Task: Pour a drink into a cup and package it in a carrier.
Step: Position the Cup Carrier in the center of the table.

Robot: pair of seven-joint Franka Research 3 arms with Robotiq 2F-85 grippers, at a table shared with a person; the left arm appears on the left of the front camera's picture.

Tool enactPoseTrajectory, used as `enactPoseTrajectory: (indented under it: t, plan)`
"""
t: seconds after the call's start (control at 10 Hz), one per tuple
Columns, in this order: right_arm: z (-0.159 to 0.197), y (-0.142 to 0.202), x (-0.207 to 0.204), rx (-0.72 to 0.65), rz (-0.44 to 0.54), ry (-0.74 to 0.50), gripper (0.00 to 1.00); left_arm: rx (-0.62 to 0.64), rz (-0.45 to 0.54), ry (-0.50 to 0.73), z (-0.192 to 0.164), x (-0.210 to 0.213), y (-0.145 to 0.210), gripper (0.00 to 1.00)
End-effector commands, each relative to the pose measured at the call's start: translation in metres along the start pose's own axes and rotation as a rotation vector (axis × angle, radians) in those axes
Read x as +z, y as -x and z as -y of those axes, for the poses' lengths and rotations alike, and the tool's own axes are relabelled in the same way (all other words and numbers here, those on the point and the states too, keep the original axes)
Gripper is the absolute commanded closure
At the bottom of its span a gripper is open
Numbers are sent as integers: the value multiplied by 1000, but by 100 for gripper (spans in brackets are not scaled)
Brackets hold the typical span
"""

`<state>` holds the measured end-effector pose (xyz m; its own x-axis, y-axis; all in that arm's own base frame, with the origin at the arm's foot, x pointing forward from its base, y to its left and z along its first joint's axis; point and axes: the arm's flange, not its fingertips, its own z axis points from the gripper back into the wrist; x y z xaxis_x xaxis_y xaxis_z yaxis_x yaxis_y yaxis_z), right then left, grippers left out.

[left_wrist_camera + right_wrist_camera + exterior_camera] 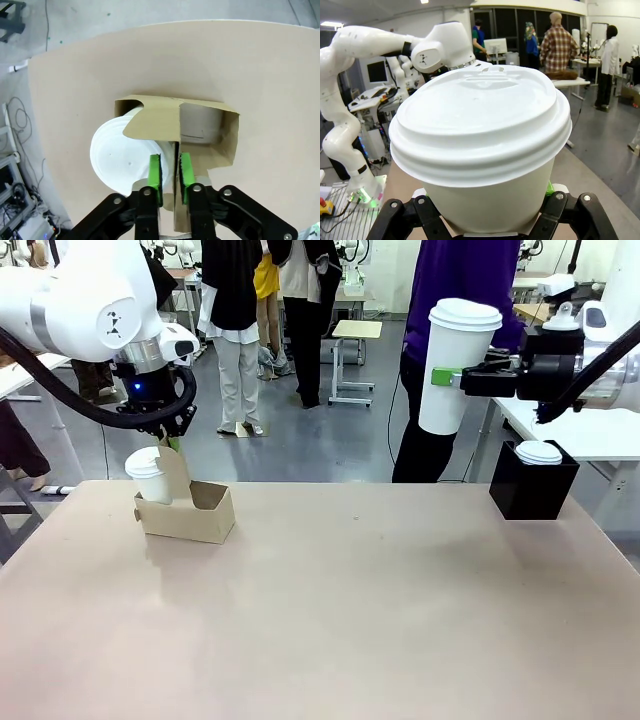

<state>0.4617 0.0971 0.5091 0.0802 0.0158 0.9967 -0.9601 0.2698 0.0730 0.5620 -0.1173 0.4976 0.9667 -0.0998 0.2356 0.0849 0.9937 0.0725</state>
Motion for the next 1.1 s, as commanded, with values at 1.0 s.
enactPoseTrajectory:
  t: [1.0]
  plan:
    - [-2,-4,-1,20,0,8,20,180,-2,69,27,75,26,98]
